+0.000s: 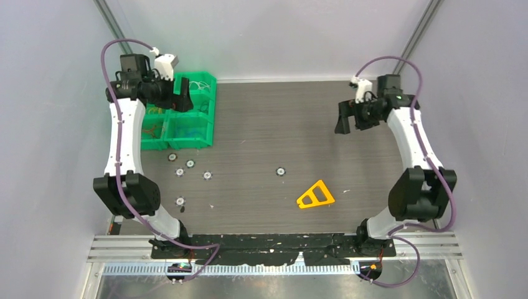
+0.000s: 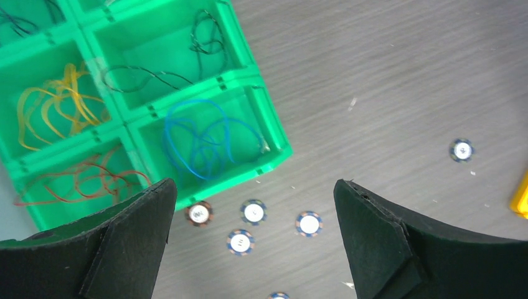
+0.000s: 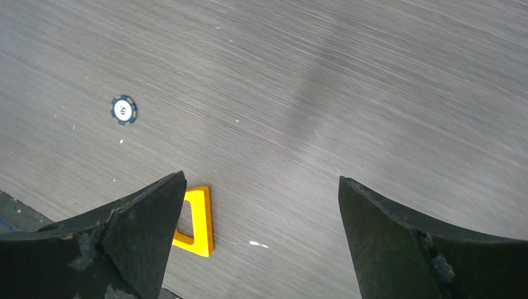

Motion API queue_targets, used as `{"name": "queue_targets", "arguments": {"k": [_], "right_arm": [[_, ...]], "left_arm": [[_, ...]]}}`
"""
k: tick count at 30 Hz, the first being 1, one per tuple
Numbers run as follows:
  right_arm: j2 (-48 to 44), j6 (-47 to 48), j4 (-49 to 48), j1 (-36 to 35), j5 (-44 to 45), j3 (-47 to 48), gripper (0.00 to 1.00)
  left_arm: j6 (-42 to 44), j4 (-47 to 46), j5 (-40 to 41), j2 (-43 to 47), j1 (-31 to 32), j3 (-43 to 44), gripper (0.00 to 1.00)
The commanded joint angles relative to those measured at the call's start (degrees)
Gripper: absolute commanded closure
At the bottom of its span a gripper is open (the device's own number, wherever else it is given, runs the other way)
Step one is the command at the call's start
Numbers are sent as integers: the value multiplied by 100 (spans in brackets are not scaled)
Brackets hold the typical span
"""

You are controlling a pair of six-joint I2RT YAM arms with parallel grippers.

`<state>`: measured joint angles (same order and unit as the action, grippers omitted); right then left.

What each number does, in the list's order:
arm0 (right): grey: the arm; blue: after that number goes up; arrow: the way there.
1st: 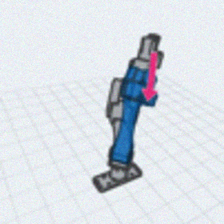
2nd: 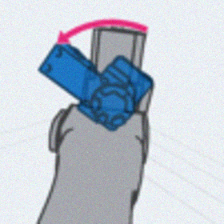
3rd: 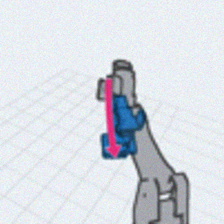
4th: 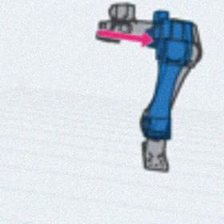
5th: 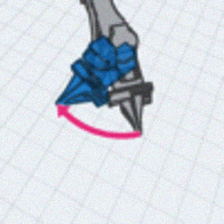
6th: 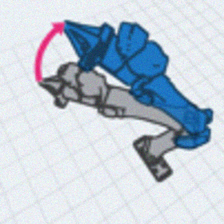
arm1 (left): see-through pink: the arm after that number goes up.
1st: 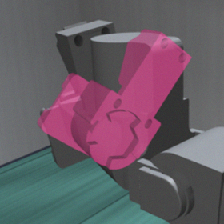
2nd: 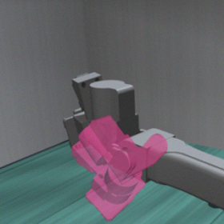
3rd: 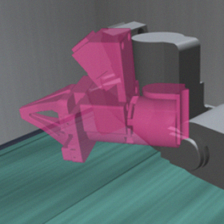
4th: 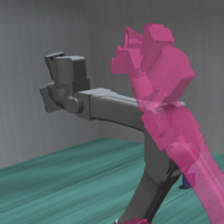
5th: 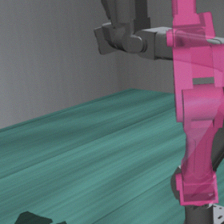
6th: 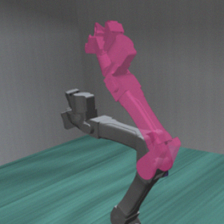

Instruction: Untangle the cables

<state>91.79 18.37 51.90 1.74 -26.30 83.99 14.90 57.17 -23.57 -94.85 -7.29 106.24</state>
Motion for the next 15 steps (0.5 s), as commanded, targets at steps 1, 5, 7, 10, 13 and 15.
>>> {"name": "queue_targets", "arguments": {"k": [1, 5, 7, 10, 13, 15], "right_arm": [[-854, -11, -93, 535, -3, -439, 0], [-1524, -207, -503, 825, 41, -1182, 1], [-1861, -265, -708, 851, 80, -1541, 3], [-2231, -334, -769, 854, 108, -1878, 5], [-2416, -474, -776, 855, 140, -1992, 5], [-2506, -536, -778, 855, 65, -2025, 5]], "left_arm": [[-637, 255, -459, 661, -53, -677, 0], [-906, -290, -323, 1383, -25, -1816, 0], [-914, -357, -298, 1599, 7, -2154, 0], [-1004, -489, -94, 1833, 47, -2477, 1], [-1056, -559, 107, 1997, 62, -2538, 0], [-1026, -603, 188, 2120, 53, -2546, 1]]}}
